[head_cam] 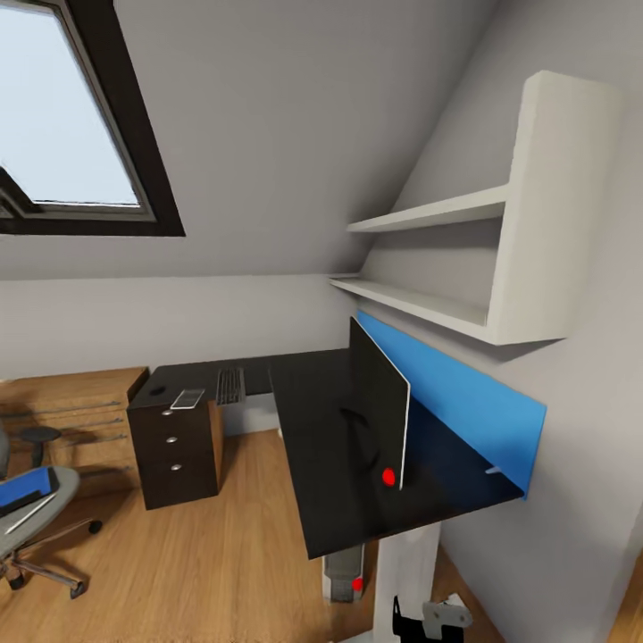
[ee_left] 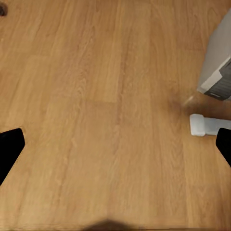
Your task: In the bedroom, organize the workspace by keeping the computer under the desk, ensuring the monitor is on the desk, placing the keyboard on the desk next to the monitor, placing the mouse on the desk next to the keyboard, moving the folder from the swivel chair onto the desk next to the mouse, stacking the notebook on top of the folder with the pen on top of the notebook, and positioning the swivel chair next to the desk.
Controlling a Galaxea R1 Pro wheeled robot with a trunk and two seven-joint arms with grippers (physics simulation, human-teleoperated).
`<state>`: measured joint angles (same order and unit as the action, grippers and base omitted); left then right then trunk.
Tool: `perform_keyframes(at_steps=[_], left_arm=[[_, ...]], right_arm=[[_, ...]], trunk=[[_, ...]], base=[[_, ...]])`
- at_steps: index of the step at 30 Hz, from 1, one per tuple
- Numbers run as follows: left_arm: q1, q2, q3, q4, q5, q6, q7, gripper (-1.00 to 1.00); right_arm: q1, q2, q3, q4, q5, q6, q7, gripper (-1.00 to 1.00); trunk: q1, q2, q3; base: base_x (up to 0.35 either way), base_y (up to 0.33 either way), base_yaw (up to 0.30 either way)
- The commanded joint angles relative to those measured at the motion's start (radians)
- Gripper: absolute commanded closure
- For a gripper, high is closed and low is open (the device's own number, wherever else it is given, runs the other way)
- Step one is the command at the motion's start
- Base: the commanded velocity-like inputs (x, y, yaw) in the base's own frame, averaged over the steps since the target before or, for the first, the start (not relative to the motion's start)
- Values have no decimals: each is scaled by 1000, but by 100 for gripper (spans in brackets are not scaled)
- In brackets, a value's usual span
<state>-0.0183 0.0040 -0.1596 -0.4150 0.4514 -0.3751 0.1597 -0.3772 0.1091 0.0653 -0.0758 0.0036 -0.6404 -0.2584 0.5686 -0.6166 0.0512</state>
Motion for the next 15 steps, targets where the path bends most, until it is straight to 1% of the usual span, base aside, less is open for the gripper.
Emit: perform_keyframes(at_steps=[1,3,9,12,15], left_arm=[[-1,1,-9,7,3,-4,8,-100],[-1,1,-10,24,2,-5,7,-100],[-1,1,-11,42,0,-5,5,-100],[-1,1,-11,44,1,-6,5,-100],[-1,1,-11,45,1,-6,5,-100]], right_arm=[[0,-5,8,1,1,0,-8,-100],[0,-15,8,2,1,0,-7,-100],[0,-24,8,4,1,2,-6,-100],[0,-25,8,5,1,2,-5,-100],[0,-26,8,4,1,2,-4,-100]], trunk=[[0,0,0],[0,0,0],[0,0,-3],[0,0,-6],[0,0,-10]], base=[[0,0,287],[16,0,287],[68,-13,266],[61,-125,218],[23,-230,173]])
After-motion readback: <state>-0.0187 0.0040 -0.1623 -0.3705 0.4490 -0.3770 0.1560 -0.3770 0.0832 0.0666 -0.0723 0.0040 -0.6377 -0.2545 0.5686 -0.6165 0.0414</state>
